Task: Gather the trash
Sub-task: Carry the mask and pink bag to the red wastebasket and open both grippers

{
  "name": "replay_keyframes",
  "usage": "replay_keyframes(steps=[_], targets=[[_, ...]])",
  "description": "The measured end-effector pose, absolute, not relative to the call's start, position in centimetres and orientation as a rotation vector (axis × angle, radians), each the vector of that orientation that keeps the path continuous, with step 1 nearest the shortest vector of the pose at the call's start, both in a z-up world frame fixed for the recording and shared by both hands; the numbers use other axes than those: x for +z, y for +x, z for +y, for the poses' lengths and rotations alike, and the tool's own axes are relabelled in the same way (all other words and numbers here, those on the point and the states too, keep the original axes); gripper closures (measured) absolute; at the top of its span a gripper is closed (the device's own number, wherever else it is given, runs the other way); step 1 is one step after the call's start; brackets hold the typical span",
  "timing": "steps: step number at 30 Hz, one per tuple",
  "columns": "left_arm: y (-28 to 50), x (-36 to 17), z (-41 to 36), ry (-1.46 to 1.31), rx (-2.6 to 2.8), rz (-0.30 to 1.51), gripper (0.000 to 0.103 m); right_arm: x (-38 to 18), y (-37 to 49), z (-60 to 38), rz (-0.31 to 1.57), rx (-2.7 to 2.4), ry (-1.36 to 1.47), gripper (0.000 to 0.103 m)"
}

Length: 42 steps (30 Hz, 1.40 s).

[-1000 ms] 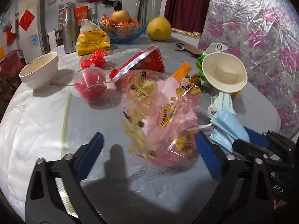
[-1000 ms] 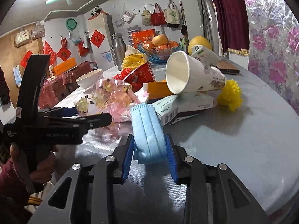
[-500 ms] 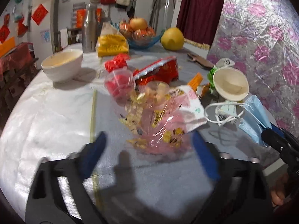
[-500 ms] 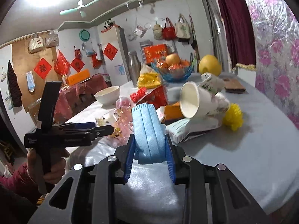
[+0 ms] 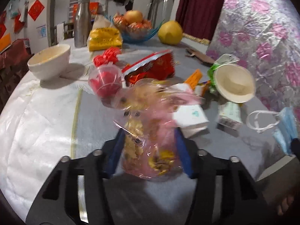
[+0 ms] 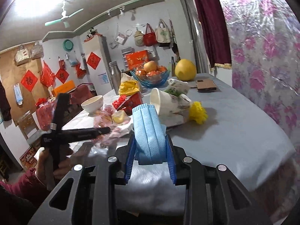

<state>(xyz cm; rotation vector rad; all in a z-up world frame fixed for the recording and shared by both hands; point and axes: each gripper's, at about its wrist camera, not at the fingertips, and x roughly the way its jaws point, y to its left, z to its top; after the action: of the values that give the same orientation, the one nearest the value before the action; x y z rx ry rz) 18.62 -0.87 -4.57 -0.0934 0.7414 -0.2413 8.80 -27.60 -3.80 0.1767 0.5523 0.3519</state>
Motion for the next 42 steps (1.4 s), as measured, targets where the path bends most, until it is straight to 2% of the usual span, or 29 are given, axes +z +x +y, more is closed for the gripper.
replay_keyframes(steps=[1,3,7,16,26,32,42], targets=[[18.0,-4.1,-1.0,-0.088,-0.250,0.726,0.062,-3.9,8.6,-28.0,0.558,0.343,0.184,0.072],[16.8,-3.3,-1.4,-0.073,-0.269,0.700,0.062,-3.9,8.2,-28.6,0.560,0.337,0.203,0.072],[15.2,-2.8,-1.8,-0.067,-0.279,0.688,0.071,-3.6,6.9,-29.5,0.560,0.326,0.240,0.072],[11.0,-1.3,-3.4,-0.101,-0.368,0.657,0.072,-2.3,2.7,-31.6,0.511,0.257,0.235,0.072],[6.6,-0.7,-12.2,-0.015,-0.612,0.675,0.072,-3.8,-1.9,-38.5,0.566,0.096,0.230,0.072],[5.3,-2.8,-20.0,0.076,-0.784,0.762,0.072,-7.6,-4.4,-43.9,0.692,-0.050,0.226,0.072],[2.9,-9.2,-33.3,0.290,-1.039,0.941,0.072,-21.3,-6.6,-50.7,1.042,-0.176,0.378,0.070]])
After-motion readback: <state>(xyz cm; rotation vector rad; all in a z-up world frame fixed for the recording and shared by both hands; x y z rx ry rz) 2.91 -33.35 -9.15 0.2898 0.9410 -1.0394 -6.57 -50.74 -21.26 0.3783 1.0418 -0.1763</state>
